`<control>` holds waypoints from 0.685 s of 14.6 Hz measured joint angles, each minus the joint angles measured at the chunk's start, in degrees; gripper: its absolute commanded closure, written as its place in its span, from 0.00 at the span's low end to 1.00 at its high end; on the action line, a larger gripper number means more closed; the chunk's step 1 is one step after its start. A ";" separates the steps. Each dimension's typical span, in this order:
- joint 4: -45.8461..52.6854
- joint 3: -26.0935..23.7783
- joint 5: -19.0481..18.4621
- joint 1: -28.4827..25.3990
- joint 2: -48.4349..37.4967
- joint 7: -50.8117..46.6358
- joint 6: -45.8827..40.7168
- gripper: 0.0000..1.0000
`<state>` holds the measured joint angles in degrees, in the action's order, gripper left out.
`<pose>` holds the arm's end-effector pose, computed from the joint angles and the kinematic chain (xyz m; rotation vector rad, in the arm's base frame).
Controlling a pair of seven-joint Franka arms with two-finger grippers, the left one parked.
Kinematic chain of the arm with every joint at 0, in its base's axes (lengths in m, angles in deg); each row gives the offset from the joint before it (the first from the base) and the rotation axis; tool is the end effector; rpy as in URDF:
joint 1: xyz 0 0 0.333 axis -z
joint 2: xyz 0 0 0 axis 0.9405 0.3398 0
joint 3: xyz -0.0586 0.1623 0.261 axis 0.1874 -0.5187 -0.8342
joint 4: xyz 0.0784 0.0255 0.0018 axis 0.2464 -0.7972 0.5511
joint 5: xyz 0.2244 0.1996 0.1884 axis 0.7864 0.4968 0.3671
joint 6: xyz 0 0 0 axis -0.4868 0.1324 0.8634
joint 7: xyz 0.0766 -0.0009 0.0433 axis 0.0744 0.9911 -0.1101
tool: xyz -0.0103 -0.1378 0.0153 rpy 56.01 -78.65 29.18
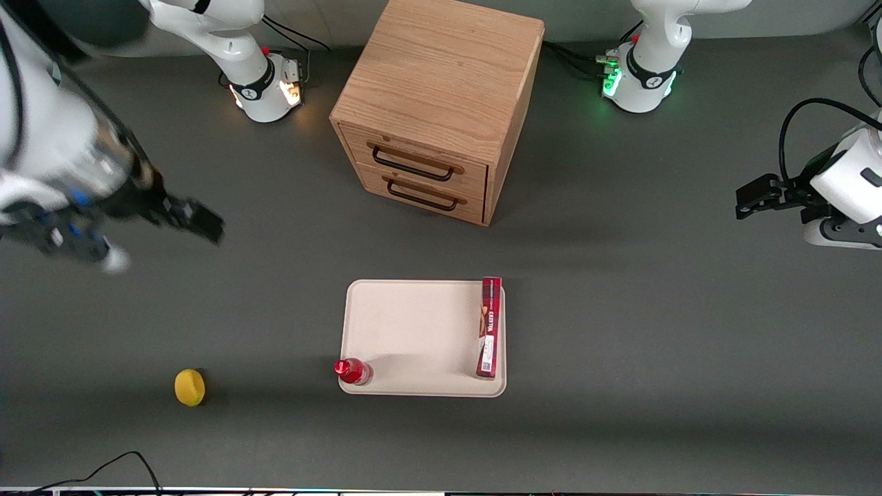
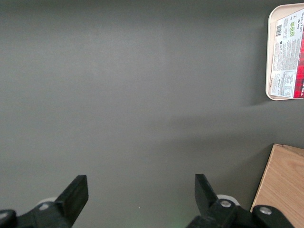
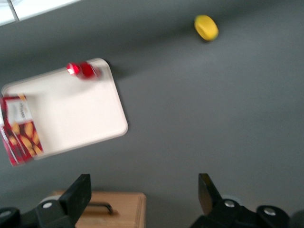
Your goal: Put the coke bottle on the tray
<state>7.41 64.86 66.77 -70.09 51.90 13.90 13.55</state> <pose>0.5470 0.1529 0.6309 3.0654 -0.4704 -0.0372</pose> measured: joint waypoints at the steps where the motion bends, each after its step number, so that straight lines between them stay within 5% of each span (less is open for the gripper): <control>1: -4.94 3.14 2.65 0.36 -4.48 2.87 0.07 0.00; 5: -27.41 15.97 9.07 1.96 -20.71 15.53 5.63 0.00; 10: -45.69 17.05 9.38 1.97 -31.83 16.70 14.51 0.00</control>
<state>-38.27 81.92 76.15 -68.11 20.07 30.59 28.06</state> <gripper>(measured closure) 0.000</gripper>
